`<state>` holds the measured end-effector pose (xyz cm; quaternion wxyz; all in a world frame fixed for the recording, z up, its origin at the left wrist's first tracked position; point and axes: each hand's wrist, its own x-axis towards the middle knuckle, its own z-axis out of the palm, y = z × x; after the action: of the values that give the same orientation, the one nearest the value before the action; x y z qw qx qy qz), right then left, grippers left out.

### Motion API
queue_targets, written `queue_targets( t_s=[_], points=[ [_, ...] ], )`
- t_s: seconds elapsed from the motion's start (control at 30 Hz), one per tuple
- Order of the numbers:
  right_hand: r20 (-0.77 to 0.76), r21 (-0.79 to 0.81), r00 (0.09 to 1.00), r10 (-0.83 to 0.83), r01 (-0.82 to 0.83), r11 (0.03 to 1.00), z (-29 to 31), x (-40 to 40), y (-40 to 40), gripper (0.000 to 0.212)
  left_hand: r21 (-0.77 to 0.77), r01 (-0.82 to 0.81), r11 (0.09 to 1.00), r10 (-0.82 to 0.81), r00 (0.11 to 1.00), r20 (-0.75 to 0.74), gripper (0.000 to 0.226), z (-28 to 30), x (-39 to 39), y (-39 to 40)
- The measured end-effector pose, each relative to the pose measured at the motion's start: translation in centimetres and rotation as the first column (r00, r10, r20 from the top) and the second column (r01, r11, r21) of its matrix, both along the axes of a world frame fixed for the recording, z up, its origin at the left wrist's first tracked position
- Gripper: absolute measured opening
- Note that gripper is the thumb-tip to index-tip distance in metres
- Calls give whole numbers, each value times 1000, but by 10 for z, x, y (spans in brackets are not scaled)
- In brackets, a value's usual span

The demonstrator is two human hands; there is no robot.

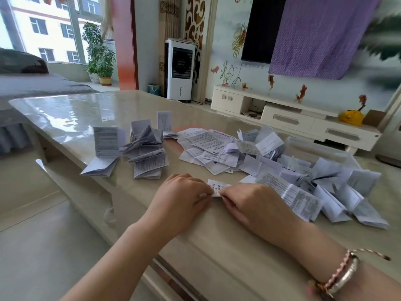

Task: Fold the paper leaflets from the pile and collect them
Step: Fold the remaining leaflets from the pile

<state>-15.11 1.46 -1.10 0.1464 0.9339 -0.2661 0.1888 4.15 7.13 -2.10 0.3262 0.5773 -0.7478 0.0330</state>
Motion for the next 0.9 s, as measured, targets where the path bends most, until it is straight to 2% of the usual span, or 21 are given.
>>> queue_targets(
  t_s=[0.13,0.27,0.33,0.4,0.47,0.53,0.6,0.67,0.77,0.9],
  points=[
    [0,-241,1000,-20,19,970,15,12,0,11,-12,-37,999,36,997,-74,27,6,3,-2],
    [88,-297,992,-85,108,949,34,41,-13,10,-83,-119,989,104,980,-168,18,15,10,-1],
    [176,-201,982,-70,105,974,36,58,-31,4,-87,-214,973,193,961,-200,17,22,18,2],
    [337,11,940,-41,39,999,33,77,-49,15,-26,-289,957,274,930,-243,17,25,29,4],
    [495,219,864,-95,-18,976,28,93,-66,21,63,-323,944,328,910,-255,11,23,38,4],
    [552,415,812,-190,-71,907,23,109,-83,28,135,-341,930,364,906,-217,9,20,45,3],
    [489,594,831,-267,-93,799,18,123,-94,42,182,-361,915,392,902,-182,12,18,49,1],
    [308,685,906,-290,0,728,13,137,-100,52,197,-380,904,411,900,-147,15,16,52,-1],
    [50,637,964,-262,171,752,9,151,-101,45,187,-402,896,425,899,-103,18,15,57,-2],
    [-1,591,978,-207,168,789,13,166,-100,45,186,-420,888,442,892,-96,18,16,62,-2]
  ],
)
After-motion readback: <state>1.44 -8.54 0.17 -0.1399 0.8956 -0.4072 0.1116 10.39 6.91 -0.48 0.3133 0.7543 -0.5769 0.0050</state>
